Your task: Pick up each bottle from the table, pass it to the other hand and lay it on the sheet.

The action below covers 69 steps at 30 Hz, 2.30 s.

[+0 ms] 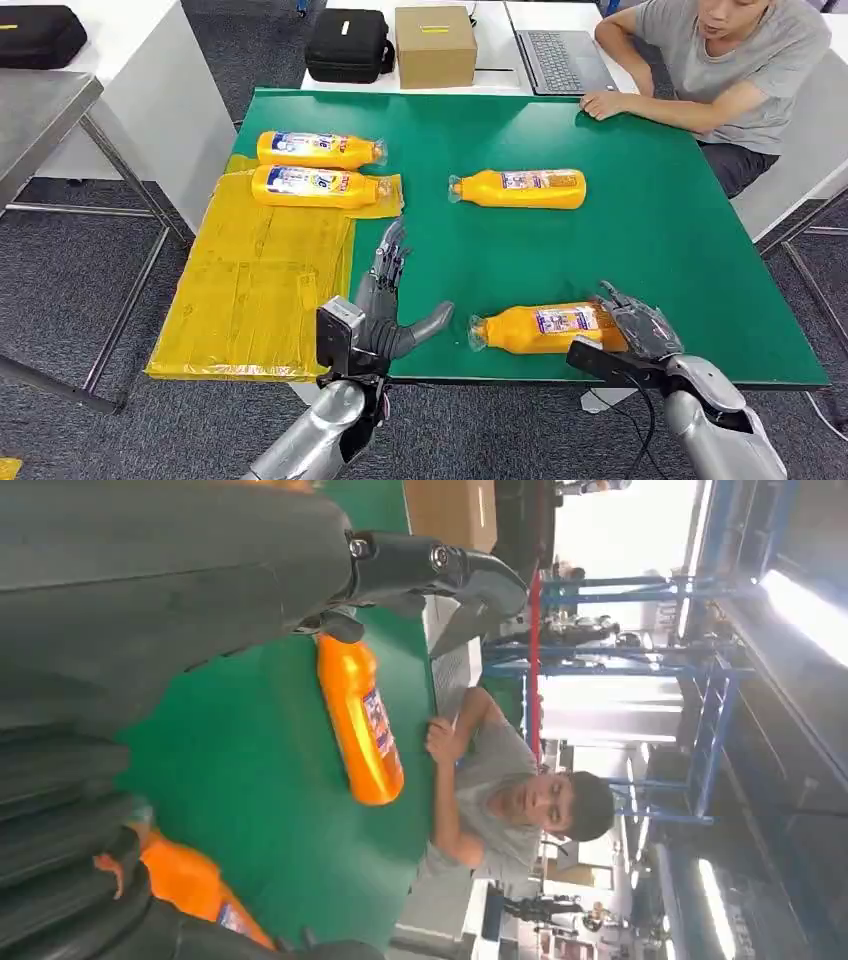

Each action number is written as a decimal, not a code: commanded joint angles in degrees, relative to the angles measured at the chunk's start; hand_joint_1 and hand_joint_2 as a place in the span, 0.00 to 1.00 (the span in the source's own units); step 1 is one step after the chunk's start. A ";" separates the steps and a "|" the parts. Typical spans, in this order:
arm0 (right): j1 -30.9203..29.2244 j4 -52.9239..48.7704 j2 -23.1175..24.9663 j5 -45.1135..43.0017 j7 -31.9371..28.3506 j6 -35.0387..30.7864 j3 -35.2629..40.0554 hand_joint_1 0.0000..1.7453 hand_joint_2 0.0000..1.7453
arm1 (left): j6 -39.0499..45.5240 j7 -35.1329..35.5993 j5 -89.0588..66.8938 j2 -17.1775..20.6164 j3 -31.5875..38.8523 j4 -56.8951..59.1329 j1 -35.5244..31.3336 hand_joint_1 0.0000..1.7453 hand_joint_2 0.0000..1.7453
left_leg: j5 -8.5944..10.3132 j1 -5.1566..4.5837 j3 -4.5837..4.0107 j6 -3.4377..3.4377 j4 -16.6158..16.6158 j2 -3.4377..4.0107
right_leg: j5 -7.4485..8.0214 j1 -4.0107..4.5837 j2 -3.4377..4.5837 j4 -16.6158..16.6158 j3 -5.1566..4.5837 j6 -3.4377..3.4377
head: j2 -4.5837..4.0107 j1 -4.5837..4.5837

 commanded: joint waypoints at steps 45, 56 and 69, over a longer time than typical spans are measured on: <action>2.80 -10.49 15.19 -43.26 -21.31 -16.30 -9.23 1.00 1.00 | 7.75 -1.95 1.54 -0.06 -0.72 3.71 -1.54 0.00 1.00 | -0.17 0.05 0.25 -0.17 -0.01 0.17 | -0.15 0.05 0.11 0.05 0.21 -0.14 | 0.00 0.00; 5.74 -12.98 17.33 -48.38 -21.31 -18.04 -6.52 1.00 1.00 | 6.37 -1.95 2.40 -0.52 0.36 4.54 -1.90 0.00 1.00 | -0.17 0.07 0.27 -0.18 -0.01 0.16 | -0.15 0.07 0.10 0.05 0.21 -0.16 | 0.00 0.00; 3.15 -6.74 18.56 -41.28 -21.31 -35.68 3.42 1.00 1.00 | -5.26 3.66 12.92 -2.08 -3.77 9.94 -3.32 0.00 1.00 | -0.16 0.07 0.35 -0.18 -0.05 0.19 | -0.14 0.08 0.13 -0.02 0.29 -0.16 | 0.00 0.00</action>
